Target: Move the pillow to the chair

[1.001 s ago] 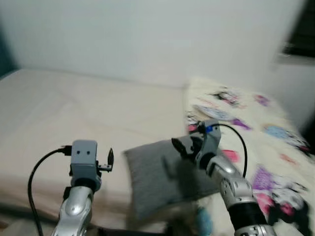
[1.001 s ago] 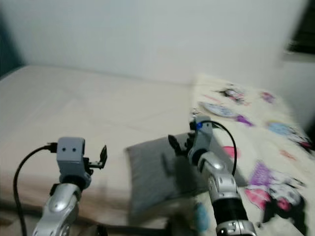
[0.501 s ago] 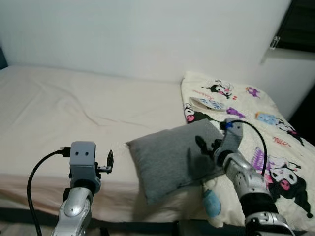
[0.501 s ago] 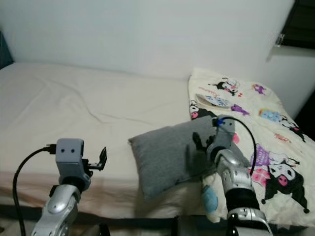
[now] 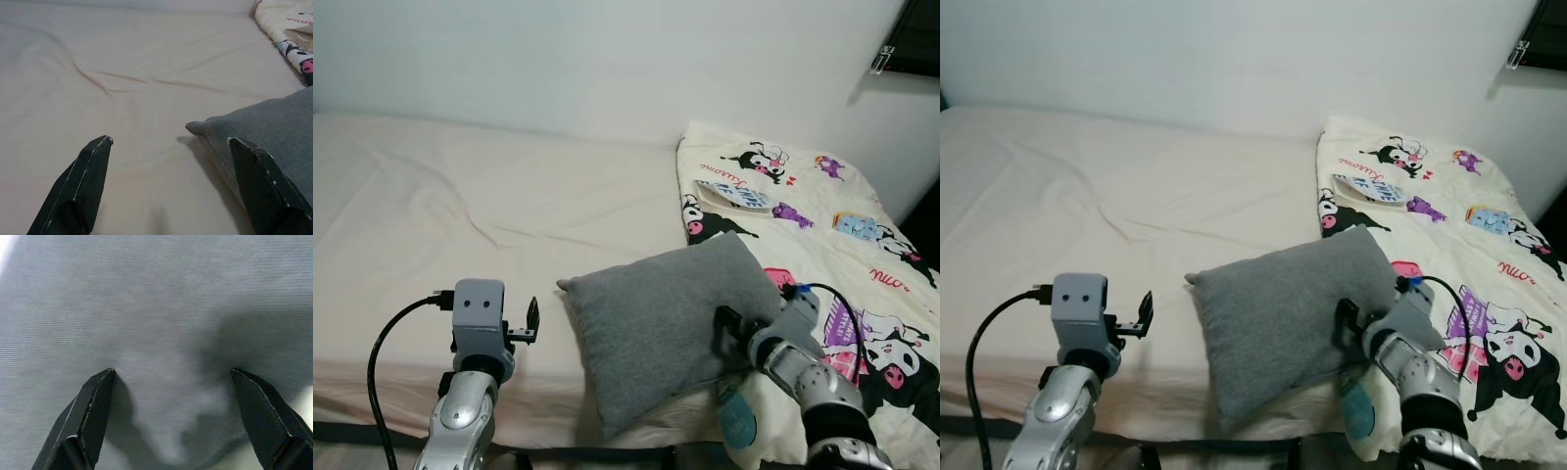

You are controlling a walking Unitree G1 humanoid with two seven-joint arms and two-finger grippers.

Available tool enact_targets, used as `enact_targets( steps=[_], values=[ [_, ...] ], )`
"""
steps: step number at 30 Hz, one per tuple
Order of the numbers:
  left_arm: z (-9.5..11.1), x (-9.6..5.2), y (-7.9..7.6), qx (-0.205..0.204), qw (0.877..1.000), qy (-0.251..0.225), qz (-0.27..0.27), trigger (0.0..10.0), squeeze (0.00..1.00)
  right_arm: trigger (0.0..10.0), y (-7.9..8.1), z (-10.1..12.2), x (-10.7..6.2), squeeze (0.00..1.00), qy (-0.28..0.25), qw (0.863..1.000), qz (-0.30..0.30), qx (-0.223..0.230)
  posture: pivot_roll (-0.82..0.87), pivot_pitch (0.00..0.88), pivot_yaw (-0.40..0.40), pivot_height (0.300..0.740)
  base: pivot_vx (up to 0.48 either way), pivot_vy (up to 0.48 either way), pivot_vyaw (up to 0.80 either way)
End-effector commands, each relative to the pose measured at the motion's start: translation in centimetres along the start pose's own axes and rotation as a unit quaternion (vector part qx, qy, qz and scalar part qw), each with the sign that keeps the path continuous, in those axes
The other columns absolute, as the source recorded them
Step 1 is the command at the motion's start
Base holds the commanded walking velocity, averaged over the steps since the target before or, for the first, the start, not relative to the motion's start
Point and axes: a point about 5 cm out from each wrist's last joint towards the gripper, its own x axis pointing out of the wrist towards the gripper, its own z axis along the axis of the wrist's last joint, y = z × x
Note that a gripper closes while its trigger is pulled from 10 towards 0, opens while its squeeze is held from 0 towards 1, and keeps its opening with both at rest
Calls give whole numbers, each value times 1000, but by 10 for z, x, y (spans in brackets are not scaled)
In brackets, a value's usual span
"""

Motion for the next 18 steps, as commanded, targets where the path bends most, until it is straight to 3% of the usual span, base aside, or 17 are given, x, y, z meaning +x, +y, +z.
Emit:
enact_targets(
  steps=[1,6,9,15,16,18],
  values=[
    [0,-1,-1,0,1000,5,-7,10000,0,10000,-22,4,-7,0,7,998,-57,-28,-56,0,-80,547,0,0,0],
    [0,-1,-1,-2,1000,6,-9,10000,0,10000,-32,15,-8,0,6,993,-90,-71,-60,0,-81,547,0,0,0],
    [0,0,-1,-2,1000,5,-9,10000,0,10000,-34,16,-6,0,7,992,-103,-73,-56,0,-81,547,0,0,0],
    [1,0,-1,-4,1000,4,-8,10000,0,10000,-23,14,1,0,-3,995,-72,-62,-50,0,-84,547,0,0,0],
    [1,0,-1,-4,1000,3,-7,10000,0,10000,-13,14,5,0,-16,999,-28,-33,-43,0,-86,547,0,0,0],
    [2,0,-1,-4,1000,3,-7,10000,0,10000,-10,15,7,0,-21,999,-17,-26,-43,0,-86,547,0,0,0]
  ],
)
